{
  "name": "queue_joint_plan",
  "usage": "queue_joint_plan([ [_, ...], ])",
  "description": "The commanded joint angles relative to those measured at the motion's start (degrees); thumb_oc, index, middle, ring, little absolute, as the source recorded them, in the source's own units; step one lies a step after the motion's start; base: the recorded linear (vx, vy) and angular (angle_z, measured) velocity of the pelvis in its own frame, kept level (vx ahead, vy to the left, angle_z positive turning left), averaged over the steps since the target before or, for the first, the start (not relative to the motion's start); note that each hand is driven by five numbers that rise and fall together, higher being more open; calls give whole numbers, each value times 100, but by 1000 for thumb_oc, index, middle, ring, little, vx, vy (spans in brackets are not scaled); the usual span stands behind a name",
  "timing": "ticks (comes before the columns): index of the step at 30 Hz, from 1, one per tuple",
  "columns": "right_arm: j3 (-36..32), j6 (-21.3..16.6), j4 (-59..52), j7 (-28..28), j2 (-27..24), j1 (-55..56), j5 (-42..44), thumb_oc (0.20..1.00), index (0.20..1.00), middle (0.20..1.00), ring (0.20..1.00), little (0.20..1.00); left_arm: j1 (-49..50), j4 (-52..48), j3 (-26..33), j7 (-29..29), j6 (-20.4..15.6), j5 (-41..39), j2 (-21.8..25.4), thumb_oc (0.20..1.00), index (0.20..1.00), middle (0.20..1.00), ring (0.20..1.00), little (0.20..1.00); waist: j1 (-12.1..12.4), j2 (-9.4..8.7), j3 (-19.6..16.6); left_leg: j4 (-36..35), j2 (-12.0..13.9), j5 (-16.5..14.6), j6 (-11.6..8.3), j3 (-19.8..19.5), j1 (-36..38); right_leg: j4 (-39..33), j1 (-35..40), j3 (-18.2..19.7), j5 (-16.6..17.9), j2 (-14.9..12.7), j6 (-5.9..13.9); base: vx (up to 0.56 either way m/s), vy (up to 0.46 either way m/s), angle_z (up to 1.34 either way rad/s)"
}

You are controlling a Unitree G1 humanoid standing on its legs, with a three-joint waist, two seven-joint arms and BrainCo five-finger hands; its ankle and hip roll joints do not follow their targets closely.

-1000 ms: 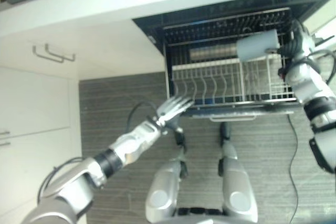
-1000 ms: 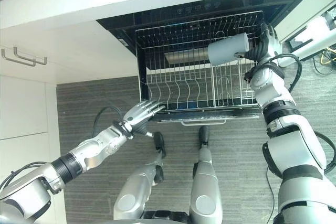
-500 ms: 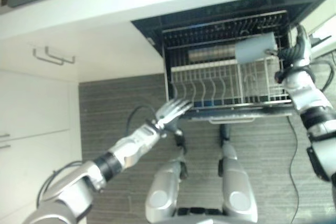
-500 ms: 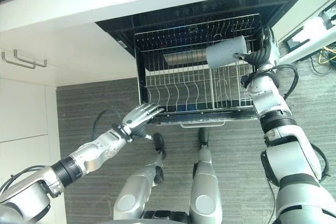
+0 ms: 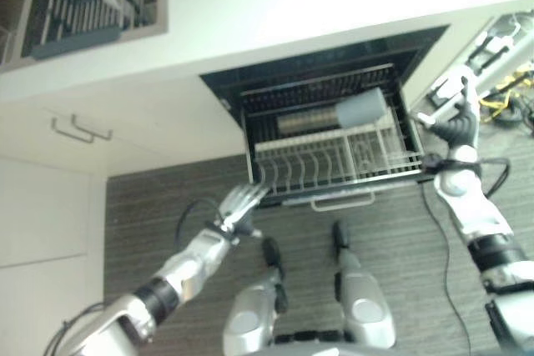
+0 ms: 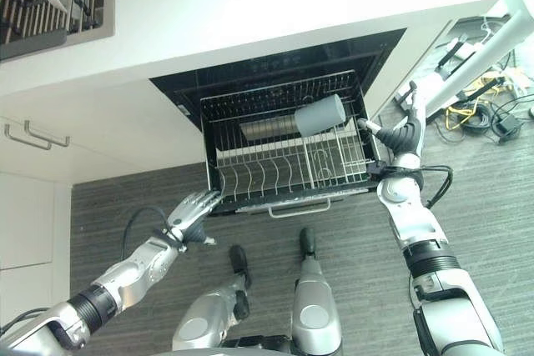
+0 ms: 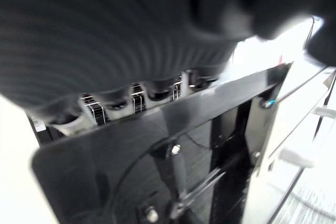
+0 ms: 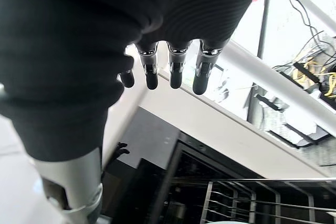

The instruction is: Place the dishes in the dishwasher.

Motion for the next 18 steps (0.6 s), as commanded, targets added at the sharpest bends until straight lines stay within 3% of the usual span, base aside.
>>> queue_joint_plan([
  [1,-162,-719,-324,15,-106,114,92,1000,1000,1000,1000,1000,555,298,-175,531,-354,-72,-73,1000,1000,1000,1000,1000,168,2,-459,252,63,-689,39,278,225,400,257,-261,-898,-122,163,235,19,-1],
  [3,-202,-1036,-649,209,11,585,149,1000,1000,1000,1000,1000,776,266,54,863,-589,-305,-95,1000,1000,1000,1000,1000,166,-40,-680,243,70,-747,52,302,407,346,477,-301,-946,-123,159,193,21,-1],
  [4,-254,-1393,-876,519,90,934,322,1000,1000,1000,1000,1000,943,193,263,1132,-817,-579,-107,1000,1000,1000,1000,1000,172,-57,-830,229,65,-809,64,312,543,309,632,-332,-995,-121,164,186,26,1],
  [5,-263,-1849,-1134,1358,262,1316,966,1000,1000,1000,1000,1000,1146,127,611,1394,-1204,-1079,-151,1000,1000,1000,1000,1000,202,-86,-1013,227,68,-846,77,310,674,277,794,-380,-1029,-114,151,211,31,2],
  [8,-281,-2177,-1335,2201,536,1676,1827,1000,1000,1000,1000,1000,1367,172,1105,1497,-1755,-1711,-303,1000,1000,1000,1000,1000,250,-131,-1196,233,88,-838,80,306,761,269,915,-450,-1051,-108,116,86,7,2],
  [13,-432,-2562,-1330,2835,994,2208,2070,1000,1000,1000,1000,1000,1637,326,2375,1209,-3488,-3614,-1023,1000,1000,1000,1000,1000,356,-286,-1444,300,61,-963,136,266,1022,322,1230,-666,-1141,-115,60,39,18,9],
  [16,-599,-2564,-1203,2861,1144,2335,2178,1000,1000,1000,1000,1000,1675,134,2919,987,-3735,-4089,-1220,1000,1000,1000,1000,1000,414,-360,-1538,336,32,-1030,178,193,1106,377,1329,-695,-1186,-94,14,13,29,13],
  [18,-672,-2499,-1113,2971,1190,2368,2295,1000,1000,1000,1000,1000,1686,210,3150,930,-3698,-4511,-1322,1000,1000,1000,1000,1000,439,-382,-1602,321,9,-1039,190,156,1134,385,1352,-710,-1203,-78,-2,13,32,6],
])
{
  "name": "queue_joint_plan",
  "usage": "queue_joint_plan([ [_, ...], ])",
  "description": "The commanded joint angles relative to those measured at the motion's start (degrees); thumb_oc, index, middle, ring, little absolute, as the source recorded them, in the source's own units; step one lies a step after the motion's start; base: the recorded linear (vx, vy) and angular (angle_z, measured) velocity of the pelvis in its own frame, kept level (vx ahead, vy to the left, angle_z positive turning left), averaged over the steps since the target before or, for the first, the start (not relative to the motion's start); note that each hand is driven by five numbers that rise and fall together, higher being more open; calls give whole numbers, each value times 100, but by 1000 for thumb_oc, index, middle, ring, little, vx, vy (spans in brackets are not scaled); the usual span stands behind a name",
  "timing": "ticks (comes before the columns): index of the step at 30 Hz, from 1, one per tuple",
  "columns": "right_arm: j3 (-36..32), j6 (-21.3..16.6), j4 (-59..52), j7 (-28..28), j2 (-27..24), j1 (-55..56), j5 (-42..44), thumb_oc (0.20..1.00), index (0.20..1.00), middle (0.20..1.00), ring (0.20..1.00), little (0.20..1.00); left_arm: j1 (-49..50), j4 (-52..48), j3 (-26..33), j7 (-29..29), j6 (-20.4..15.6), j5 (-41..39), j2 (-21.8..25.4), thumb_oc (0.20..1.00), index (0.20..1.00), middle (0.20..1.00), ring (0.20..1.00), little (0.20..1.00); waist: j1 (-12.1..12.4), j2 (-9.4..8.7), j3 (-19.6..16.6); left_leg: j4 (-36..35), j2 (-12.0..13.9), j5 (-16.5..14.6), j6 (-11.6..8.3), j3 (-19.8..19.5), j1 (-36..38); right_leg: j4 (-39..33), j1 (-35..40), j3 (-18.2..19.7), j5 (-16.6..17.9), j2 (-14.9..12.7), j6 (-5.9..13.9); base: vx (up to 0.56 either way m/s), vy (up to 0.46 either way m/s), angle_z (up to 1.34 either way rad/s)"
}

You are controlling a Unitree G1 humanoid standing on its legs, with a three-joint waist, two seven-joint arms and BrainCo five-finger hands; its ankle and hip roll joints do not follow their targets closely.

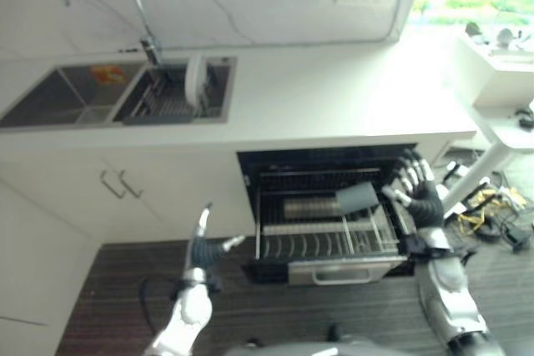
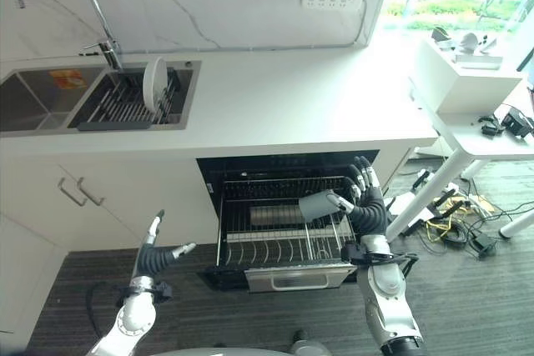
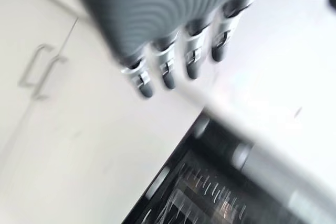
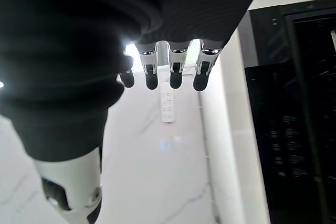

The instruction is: Place the dishes in the dishwasher.

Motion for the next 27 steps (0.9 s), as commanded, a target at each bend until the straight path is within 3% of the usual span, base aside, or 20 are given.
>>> queue_joint_plan([
  [1,-311,-309,28,269,-143,-410,342,1000,1000,1000,1000,1000,-490,84,187,-197,-199,-978,147,1000,1000,1000,1000,1000,108,-57,176,321,-54,-632,151,300,103,393,178,-466,-774,-91,-10,16,41,0],
  [3,-330,-132,44,436,-120,-366,551,1000,1000,1000,1000,1000,-395,407,433,-710,-57,-1799,-45,1000,1000,1000,1000,1000,142,-72,142,316,-69,-643,153,263,139,401,217,-519,-796,-93,-22,13,21,0],
  [4,-354,-74,29,488,-95,-345,648,1000,1000,1000,1000,1000,-343,502,487,-845,-131,-1901,-103,1000,1000,1000,1000,1000,154,-79,137,320,-71,-650,156,253,137,403,221,-533,-804,-94,-26,0,0,0],
  [6,-427,-3,-32,614,-44,-264,868,1000,1000,1000,1000,1000,-219,444,520,-797,-574,-1280,-84,1000,1000,1000,1000,1000,188,-98,149,292,-66,-656,163,231,149,400,226,-573,-810,-91,-39,-7,7,13],
  [7,-474,4,-157,667,-25,-192,924,1000,1000,1000,1000,1000,-129,96,501,-1138,-595,-1665,-58,1000,1000,1000,1000,1000,223,-70,170,256,-76,-652,170,200,147,409,214,-603,-817,-87,-34,-9,23,21],
  [10,-467,4,-230,652,-16,-186,933,1000,1000,1000,1000,1000,-145,-96,525,-1131,-659,-2024,-63,1000,1000,1000,1000,1000,206,-79,167,480,-74,-758,181,290,109,478,176,-652,-862,-112,-55,-19,33,14],
  [12,-545,-37,-351,781,-91,-157,871,1000,1000,1000,1000,1000,-188,-322,592,-1199,-833,-2196,-28,1000,1000,1000,1000,1000,153,-181,234,1462,-80,-1108,243,537,-170,583,87,-688,-858,-250,-112,-94,65,27],
  [13,-610,-152,-434,787,-192,-137,760,1000,1000,1000,1000,1000,-219,-559,644,-1218,-926,-2261,6,1000,1000,1000,1000,1000,197,-242,355,2454,-33,-994,168,363,-697,631,25,-649,-824,-279,-209,-214,153,39],
  [14,-701,-335,-439,798,-370,-212,792,1000,1000,1000,1000,1000,-264,-846,761,-1306,-1058,-2233,32,1000,1000,1000,1000,1000,304,-265,543,3446,-37,-759,56,-113,-1377,692,-78,-518,-760,-291,-293,-231,250,57],
  [15,-772,-354,-431,821,-483,-328,889,1000,1000,1000,1000,1000,-295,-978,832,-1330,-1131,-2218,59,1000,1000,1000,1000,1000,335,-233,615,3570,-4,-719,37,-327,-1573,779,-183,-413,-757,-298,-300,-193,463,62],
  [17,-941,-440,-506,1012,-589,-630,922,1000,1000,1000,1000,1000,-337,-1359,1014,-1246,-1390,-2226,138,1000,1000,1000,1000,1000,346,-66,623,2268,406,-420,-72,-423,-1245,913,-352,-305,-773,-477,-92,9,766,20],
  [18,-967,-574,-530,838,-649,-701,779,1000,1000,1000,1000,1000,-396,-1473,1061,-1098,-1532,-2130,209,1000,1000,1000,1000,1000,355,-43,633,1967,467,-469,-78,-496,-1128,920,-348,-262,-763,-615,-3,105,829,-38],
  [20,-1119,-501,-898,417,-484,-520,795,1000,1000,1000,1000,1000,-654,-1660,1193,-943,-1597,-2105,293,1000,1000,1000,1000,1000,272,-31,527,1431,295,-734,-22,-243,-816,959,-368,-471,-582,-1119,367,100,726,-21],
  [22,-1231,-520,-1007,524,-171,-306,983,1000,1000,1000,1000,1000,-651,-1853,1284,-764,-1742,-1795,325,1000,1000,1000,1000,1000,274,-11,477,1370,102,-839,97,-144,-699,1190,-454,-656,-446,-1322,330,120,531,27],
  [23,-1242,-495,-1065,572,-17,-246,762,1000,1000,1000,1000,1000,-561,-2052,1388,-541,-1810,-1567,338,1000,1000,1000,1000,1000,349,16,470,1252,-18,-856,183,68,-553,1416,-527,-1025,-316,-1409,298,76,589,3],
  [24,-1145,-471,-1139,462,25,-304,516,1000,1000,1000,1000,1000,-440,-2353,1613,-240,-1784,-1344,425,1000,1000,1000,1000,1000,468,102,445,953,-123,-852,299,334,-386,1807,-615,-1331,-624,-1115,251,48,549,-59],
  [27,-993,-368,-1243,309,-12,-348,403,1000,1000,1000,1000,1000,-568,-2490,1719,99,-1732,-1150,552,1000,1000,1000,1000,1000,432,124,376,724,-284,-810,422,394,-355,2146,-715,-1309,-1099,-357,71,31,260,-108],
])
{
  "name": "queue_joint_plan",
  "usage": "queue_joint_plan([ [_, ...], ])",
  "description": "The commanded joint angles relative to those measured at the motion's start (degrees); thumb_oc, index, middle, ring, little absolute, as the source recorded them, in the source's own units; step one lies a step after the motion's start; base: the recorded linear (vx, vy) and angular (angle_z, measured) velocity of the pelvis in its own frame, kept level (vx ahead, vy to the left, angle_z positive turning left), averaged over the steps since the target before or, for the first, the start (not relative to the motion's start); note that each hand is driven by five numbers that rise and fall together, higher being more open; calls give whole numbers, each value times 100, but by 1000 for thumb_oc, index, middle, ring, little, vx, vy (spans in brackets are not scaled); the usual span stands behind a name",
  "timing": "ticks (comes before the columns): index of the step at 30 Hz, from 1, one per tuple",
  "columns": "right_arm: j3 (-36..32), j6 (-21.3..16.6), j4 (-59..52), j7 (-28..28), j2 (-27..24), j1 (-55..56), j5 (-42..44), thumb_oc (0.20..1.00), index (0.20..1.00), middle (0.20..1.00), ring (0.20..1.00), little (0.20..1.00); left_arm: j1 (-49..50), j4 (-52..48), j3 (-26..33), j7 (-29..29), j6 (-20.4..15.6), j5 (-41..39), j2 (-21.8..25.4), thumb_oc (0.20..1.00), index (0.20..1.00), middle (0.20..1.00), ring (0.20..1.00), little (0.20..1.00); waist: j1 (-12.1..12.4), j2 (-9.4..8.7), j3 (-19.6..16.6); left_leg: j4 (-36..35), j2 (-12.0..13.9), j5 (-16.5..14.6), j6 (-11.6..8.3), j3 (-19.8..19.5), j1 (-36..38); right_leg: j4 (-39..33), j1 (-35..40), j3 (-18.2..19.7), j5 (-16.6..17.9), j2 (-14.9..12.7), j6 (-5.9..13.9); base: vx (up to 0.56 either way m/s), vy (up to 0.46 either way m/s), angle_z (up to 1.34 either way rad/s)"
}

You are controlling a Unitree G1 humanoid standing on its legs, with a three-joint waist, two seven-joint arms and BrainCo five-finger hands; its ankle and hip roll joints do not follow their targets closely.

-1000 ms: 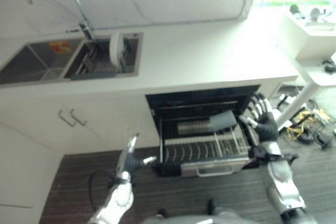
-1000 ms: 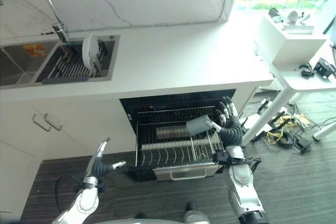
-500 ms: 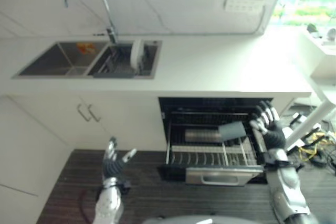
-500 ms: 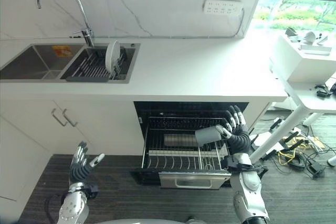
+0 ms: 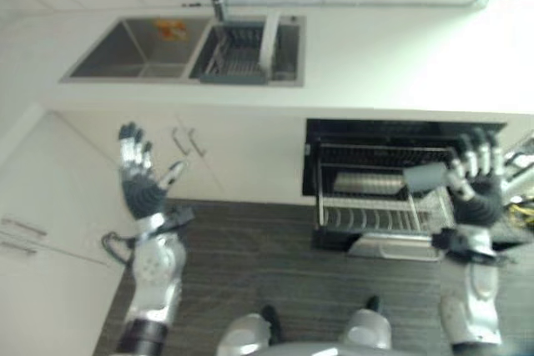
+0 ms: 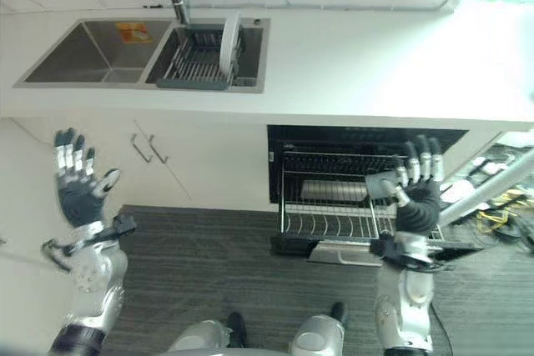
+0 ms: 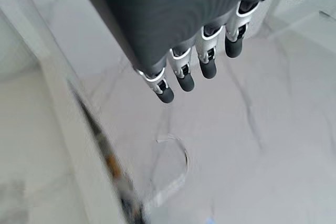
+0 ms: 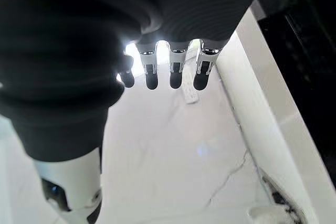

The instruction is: Place the dishes in the dishwasher.

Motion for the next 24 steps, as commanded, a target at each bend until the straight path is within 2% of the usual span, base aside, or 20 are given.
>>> queue_joint_plan([
  [1,-136,-310,246,-72,-639,-694,-196,1000,1000,1000,1000,1000,-467,-467,26,580,-283,565,302,1000,1000,1000,1000,1000,64,15,-238,-178,-89,-144,-235,-872,76,-1106,1022,13,-1067,1359,-189,43,105,-5],
  [4,-206,-462,325,-159,-758,-686,-216,1000,1000,1000,1000,1000,-637,-349,-67,590,-279,689,261,1000,1000,1000,1000,1000,-60,-105,-192,516,-223,-444,-236,-984,-170,-1470,1139,337,-1072,1451,-345,57,-65,18],
  [5,-250,-441,288,-188,-810,-660,-151,1000,1000,1000,1000,1000,-627,-349,-101,519,-344,678,234,1000,1000,1000,1000,1000,-74,-184,-176,1164,-205,-604,-269,-834,-318,-1550,1188,251,-1054,1365,-432,75,-194,71],
  [6,-312,-465,281,-239,-824,-588,-191,1000,1000,1000,1000,1000,-489,-423,-127,371,-431,720,186,1000,1000,1000,1000,1000,-44,-251,-85,2592,18,-241,-545,-899,-794,-1658,1303,268,-1020,1353,-553,121,-210,64],
  [7,-303,-547,371,-183,-775,-546,-207,1000,1000,1000,1000,1000,-363,-502,-72,204,-420,728,146,1000,1000,1000,1000,1000,9,-257,38,3687,128,-15,-664,-1211,-1365,-1679,1358,411,-954,1377,-659,152,-139,27],
  [8,-273,-573,384,-208,-742,-563,-289,1000,1000,1000,1000,1000,-376,-461,-55,181,-427,711,146,1000,1000,1000,1000,1000,15,-239,47,3589,166,40,-658,-1276,-1499,-1688,1367,498,-940,1395,-657,191,48,-18],
  [10,-195,-533,387,-315,-670,-655,-577,1000,1000,1000,1000,1000,-401,-407,10,178,-438,677,155,1000,1000,1000,1000,1000,26,-202,-21,2582,203,109,-621,-1224,-1379,-1780,1388,674,-943,1417,-585,253,237,-44],
  [11,-133,-413,364,-399,-685,-685,-736,1000,1000,1000,1000,1000,-381,-451,37,215,-422,666,179,1000,1000,1000,1000,1000,48,-110,-64,1350,394,491,-724,-1242,-1240,-1873,1493,842,-1010,1496,-527,367,353,-74],
  [13,-20,-335,374,-499,-791,-720,-764,1000,1000,1000,1000,1000,-367,-509,44,131,-328,564,201,1000,1000,1000,1000,1000,123,5,-89,43,693,1175,-943,-1534,-1278,-2014,1758,1159,-1136,1566,-458,448,407,-75],
  [15,-7,-365,396,-555,-827,-677,-738,1000,1000,1000,1000,1000,-415,-427,11,-54,-333,473,199,1000,1000,1000,1000,1000,119,32,-117,-319,874,1371,-1003,-1543,-1301,-2074,1916,1244,-1185,1494,-403,362,367,-86],
  [17,-82,-376,366,-523,-897,-583,-681,1000,1000,1000,1000,1000,-463,-330,-11,-186,-400,473,228,1000,1000,1000,1000,1000,72,51,-189,-302,851,1229,-970,-1507,-1249,-2037,2017,1265,-1258,1339,-289,343,436,-56],
  [19,-130,-371,336,-514,-885,-508,-677,1000,1000,1000,1000,1000,-412,-423,9,-264,-298,466,276,1000,1000,1000,1000,1000,73,58,-238,-208,687,1041,-898,-1662,-1173,-1905,2020,1382,-1304,1227,-230,287,400,-31],
  [21,-243,-368,315,-325,-876,-464,-327,1000,1000,1000,1000,1000,-442,-485,3,-385,-270,574,357,1000,1000,1000,1000,1000,94,59,-308,-152,402,708,-714,-1882,-956,-1766,1940,1374,-1291,1080,-144,209,322,-32],
  [24,-239,-361,287,-244,-719,-472,-325,1000,1000,1000,1000,1000,-492,-575,-88,-417,-163,726,427,1000,1000,1000,1000,1000,140,85,-341,-252,183,562,-517,-2055,-712,-1472,1772,1298,-1283,965,-75,190,238,-40],
])
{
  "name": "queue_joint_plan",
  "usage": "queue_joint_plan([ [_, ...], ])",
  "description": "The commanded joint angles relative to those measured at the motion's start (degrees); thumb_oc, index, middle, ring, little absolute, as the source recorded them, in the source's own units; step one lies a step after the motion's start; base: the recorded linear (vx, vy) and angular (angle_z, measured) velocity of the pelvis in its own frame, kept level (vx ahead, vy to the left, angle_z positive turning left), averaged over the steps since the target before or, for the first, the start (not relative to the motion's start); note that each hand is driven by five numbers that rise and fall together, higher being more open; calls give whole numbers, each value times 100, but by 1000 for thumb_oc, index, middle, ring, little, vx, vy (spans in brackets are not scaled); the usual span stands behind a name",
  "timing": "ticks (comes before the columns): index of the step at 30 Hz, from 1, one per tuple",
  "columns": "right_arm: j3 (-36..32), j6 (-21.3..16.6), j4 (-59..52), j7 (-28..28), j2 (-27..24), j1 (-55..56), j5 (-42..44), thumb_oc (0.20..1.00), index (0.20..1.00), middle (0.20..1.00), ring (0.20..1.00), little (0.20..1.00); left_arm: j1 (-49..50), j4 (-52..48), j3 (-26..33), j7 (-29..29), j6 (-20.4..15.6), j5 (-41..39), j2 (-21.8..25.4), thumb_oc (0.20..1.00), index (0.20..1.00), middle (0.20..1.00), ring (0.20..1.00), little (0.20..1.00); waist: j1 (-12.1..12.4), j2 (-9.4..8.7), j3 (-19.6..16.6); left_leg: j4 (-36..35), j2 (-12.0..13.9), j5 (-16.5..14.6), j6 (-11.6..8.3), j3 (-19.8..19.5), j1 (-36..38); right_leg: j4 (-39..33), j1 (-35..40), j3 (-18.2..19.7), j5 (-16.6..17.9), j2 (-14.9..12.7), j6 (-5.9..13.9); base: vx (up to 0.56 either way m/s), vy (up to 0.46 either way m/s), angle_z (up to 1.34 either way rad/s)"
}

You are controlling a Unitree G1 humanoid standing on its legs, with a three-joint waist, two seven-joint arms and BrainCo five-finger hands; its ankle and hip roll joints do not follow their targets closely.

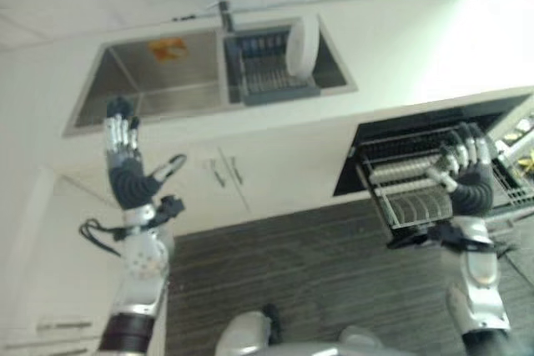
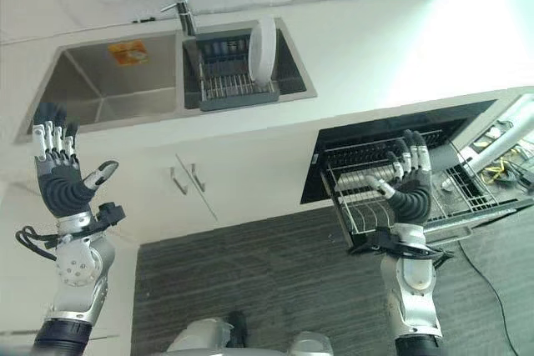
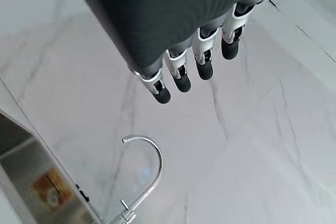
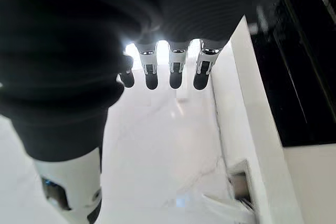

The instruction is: Place the dishes in the dishwasher.

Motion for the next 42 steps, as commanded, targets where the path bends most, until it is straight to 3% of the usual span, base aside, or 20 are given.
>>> queue_joint_plan([
  [1,-58,-297,-415,94,-99,-173,103,1000,1000,1000,1000,1000,197,-577,193,-135,-66,160,141,1000,1000,1000,1000,1000,151,215,-317,-936,438,710,-383,-975,-203,457,149,-429,-396,596,-35,209,213,-23],
  [3,9,-205,-466,170,23,-212,74,1000,1000,1000,1000,1000,234,-636,247,-80,48,314,183,1000,1000,1000,1000,1000,195,211,-326,-1131,380,688,-261,-841,8,832,-198,-680,-123,497,127,106,93,-18],
  [5,98,-123,-482,284,16,-288,141,1000,1000,1000,1000,1000,267,-668,283,115,123,401,250,1000,1000,1000,1000,1000,194,229,-282,-1216,440,687,-307,-690,174,581,-420,-898,-37,475,126,31,-45,-64],
  [7,241,-87,-435,406,-21,-439,164,1000,1000,1000,1000,1000,298,-685,385,355,219,455,337,1000,1000,1000,1000,1000,129,247,-162,-1297,540,611,-371,-435,369,332,-819,-1004,347,448,219,16,-134,-91],
  [10,290,-127,-363,346,-103,-517,192,1000,1000,1000,1000,1000,202,-648,275,473,306,662,325,1000,1000,1000,1000,1000,94,222,-183,-1333,600,647,-408,-407,298,108,-794,-910,267,600,113,5,-257,-59],
  [15,331,-77,-428,483,-205,-448,164,1000,1000,1000,1000,1000,295,-653,149,728,377,834,205,1000,1000,1000,1000,1000,48,159,-273,-1165,865,742,-671,-316,157,-266,-524,-1043,191,781,-94,35,-295,6],
  [18,428,8,-442,652,-284,-464,189,1000,1000,1000,1000,1000,327,-478,181,902,248,846,146,1000,1000,1000,1000,1000,10,135,-229,-715,978,652,-705,-419,11,-73,-593,-1019,49,905,-273,14,-311,-17],
  [21,458,-18,-383,777,-245,-427,191,1000,1000,1000,1000,1000,386,-409,229,756,123,891,66,1000,1000,1000,1000,1000,19,66,-168,93,929,444,-598,-297,-232,114,-565,-1059,-35,893,-366,49,-281,-12],
  [23,497,-66,-334,748,-198,-439,129,1000,1000,1000,1000,1000,371,-409,204,712,157,973,23,1000,1000,1000,1000,1000,77,95,-113,339,835,522,-611,-327,-467,155,-470,-1059,-91,960,-398,99,-149,15],
  [25,612,-45,-285,705,-171,-520,41,1000,1000,1000,1000,1000,423,-421,223,771,183,959,12,1000,1000,1000,1000,1000,172,204,-90,-194,738,756,-695,-464,-498,111,-328,-995,-161,1047,-351,179,31,12],
  [28,729,30,-322,610,-180,-571,-66,1000,1000,1000,1000,1000,470,-440,244,859,239,999,18,1000,1000,1000,1000,1000,250,352,-49,-890,948,1407,-924,-528,-578,-17,-63,-970,-270,1109,-348,174,101,-2],
  [31,774,47,-377,545,-219,-525,-119,1000,1000,1000,1000,1000,485,-371,326,832,236,874,39,1000,1000,1000,1000,1000,287,425,-43,-1208,1024,1571,-966,-531,-618,-66,80,-976,-317,1070,-331,167,167,-20],
  [34,697,-13,-336,551,-237,-408,-38,1000,1000,1000,1000,1000,534,-356,393,782,202,932,54,1000,1000,1000,1000,1000,292,432,-109,-1274,997,1503,-920,-543,-544,80,72,-957,-409,1016,-302,194,244,-24],
  [42,526,17,-377,645,-61,-334,43,1000,1000,1000,1000,1000,567,-480,478,635,185,1051,128,1000,1000,1000,1000,1000,465,269,-318,-986,511,789,-490,-766,-255,261,84,-1109,-392,577,-65,195,221,-8],
])
